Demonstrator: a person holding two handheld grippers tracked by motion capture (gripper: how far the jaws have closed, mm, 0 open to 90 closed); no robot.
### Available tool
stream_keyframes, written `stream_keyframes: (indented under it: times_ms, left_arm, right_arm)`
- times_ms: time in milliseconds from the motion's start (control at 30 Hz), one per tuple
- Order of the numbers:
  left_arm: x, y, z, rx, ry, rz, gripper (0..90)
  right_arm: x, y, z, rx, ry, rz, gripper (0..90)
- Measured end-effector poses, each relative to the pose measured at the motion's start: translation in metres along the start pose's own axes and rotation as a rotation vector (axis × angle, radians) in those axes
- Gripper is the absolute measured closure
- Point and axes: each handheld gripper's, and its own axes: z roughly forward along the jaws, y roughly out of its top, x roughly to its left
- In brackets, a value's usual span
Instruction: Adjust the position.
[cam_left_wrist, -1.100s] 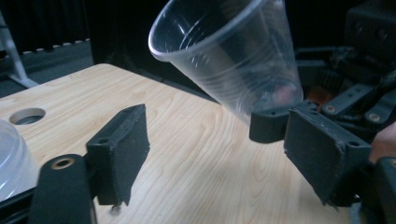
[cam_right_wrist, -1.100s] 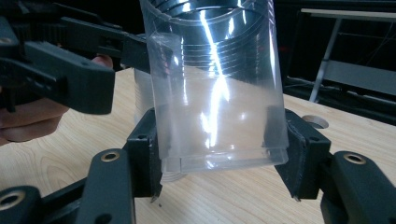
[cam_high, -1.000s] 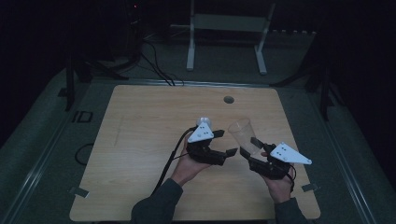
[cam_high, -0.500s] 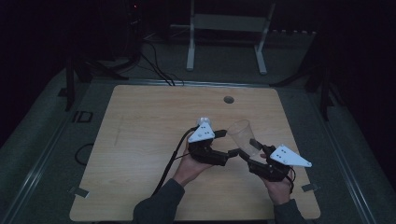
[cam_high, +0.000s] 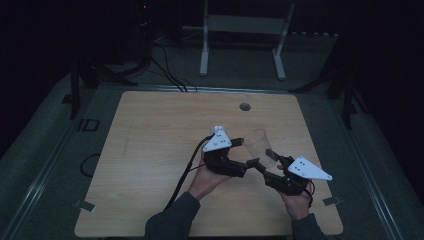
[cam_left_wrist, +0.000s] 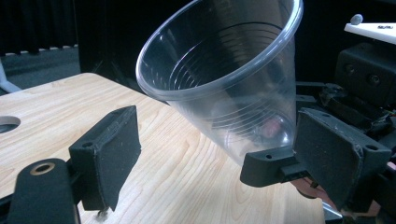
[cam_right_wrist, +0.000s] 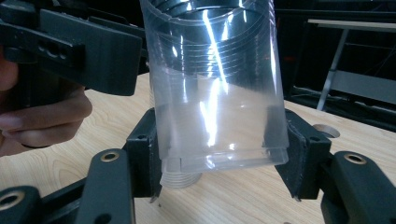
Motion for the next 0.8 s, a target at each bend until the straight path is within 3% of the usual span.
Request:
stream_keyframes:
  times_ms: [600,800]
  left_arm:
    - [-0.001,0.003,0.007,-0.035,-0.013,-0.036,14.9]
    - [0.0,0.005,0.012,-0.068,-0.038,-0.088,14.9]
  right_arm:
    - [0.003,-0.003,0.002,-0.012,0.009,-0.007,41.0]
    - [0.003,-0.004,0.004,-0.003,0.015,-0.011,41.1]
